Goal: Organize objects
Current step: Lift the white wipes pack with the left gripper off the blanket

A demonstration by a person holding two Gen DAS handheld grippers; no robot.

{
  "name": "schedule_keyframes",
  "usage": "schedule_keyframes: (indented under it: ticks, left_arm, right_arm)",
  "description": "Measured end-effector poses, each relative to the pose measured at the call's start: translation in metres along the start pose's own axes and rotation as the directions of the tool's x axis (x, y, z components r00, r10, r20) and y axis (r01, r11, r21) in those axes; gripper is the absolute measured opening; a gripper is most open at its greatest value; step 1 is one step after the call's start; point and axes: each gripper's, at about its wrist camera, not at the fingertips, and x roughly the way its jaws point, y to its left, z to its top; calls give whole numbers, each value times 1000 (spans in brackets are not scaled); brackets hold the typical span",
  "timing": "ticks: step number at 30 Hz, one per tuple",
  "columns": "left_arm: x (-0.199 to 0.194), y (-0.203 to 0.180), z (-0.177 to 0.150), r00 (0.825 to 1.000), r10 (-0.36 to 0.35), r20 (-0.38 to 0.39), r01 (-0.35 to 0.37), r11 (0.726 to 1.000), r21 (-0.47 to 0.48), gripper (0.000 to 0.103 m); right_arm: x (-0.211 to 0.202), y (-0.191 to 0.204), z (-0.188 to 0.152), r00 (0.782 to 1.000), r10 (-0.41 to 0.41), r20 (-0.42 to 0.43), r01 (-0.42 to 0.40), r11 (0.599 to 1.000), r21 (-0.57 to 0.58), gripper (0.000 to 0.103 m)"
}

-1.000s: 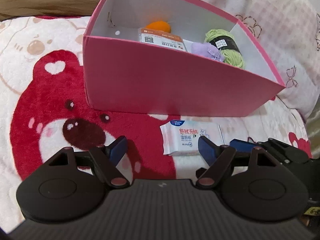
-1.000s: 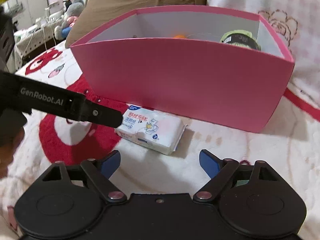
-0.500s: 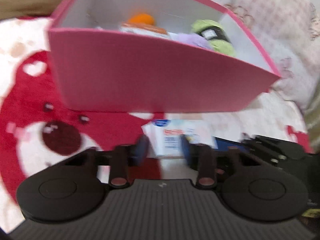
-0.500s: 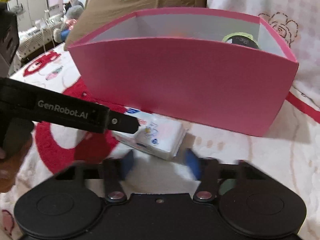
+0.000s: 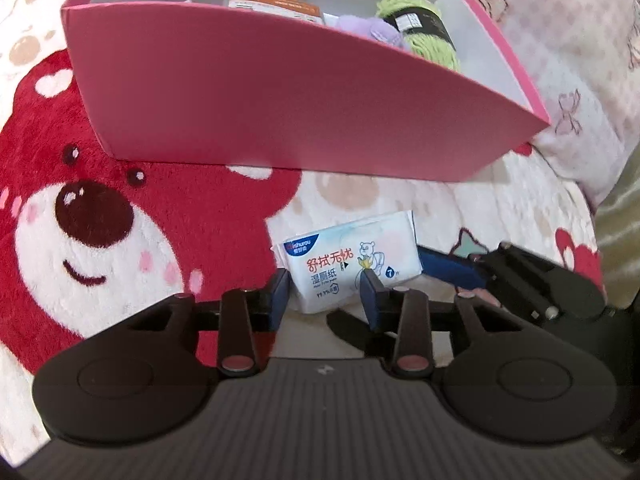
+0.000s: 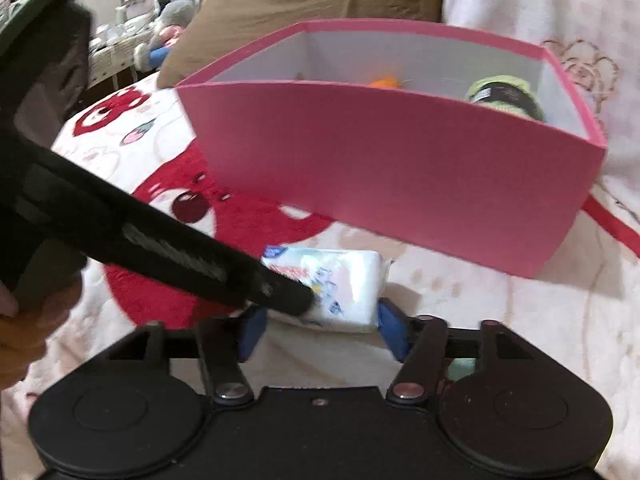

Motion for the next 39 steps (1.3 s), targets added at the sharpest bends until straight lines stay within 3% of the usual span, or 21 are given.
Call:
schedule_keyframes:
  ticks: [3,6,10,16,21,24,28,39]
  left_arm:
    - [-2,11,1,999,-15,35,18,996,-84,36]
    - [-5,13,-1,997,10,82,-3,996,-86,35]
    - [4,12,0,998,-19,59,24,995,-100,32]
    - [-5,-14,-5,995,28,99,-31,999,27,33]
    - [-22,-19,-1,992,5,128,-9,1000,24,35]
    - [-30,-24,0,993,35,109,-40,998,44,35]
    - [-40,-28,-2,995,70,78,-75,995,68,44]
    - [-78,-32,-7,992,62,109,-68,996,50,44]
  right_arm:
    - [6,-5,-1,1000,10,-10,-10,1000,21,72]
    - [14,-12,-2,1000,16,-20,-15,998,54,72]
    - [17,-10,-3,1000,9,-7,-8,999,51,73]
    - [16,-5,-8,1000,-17,9,16,998,63,78]
    - [2,-7,5,1000,10,18,-11,995,101,78]
    - [-6,-1,11,1000,-3,27,1,997,75,78]
    - [-12,6,18,999,32,2,-32,996,84,78]
    - [-40,30,31,1000,27,1,-27,999,46,79]
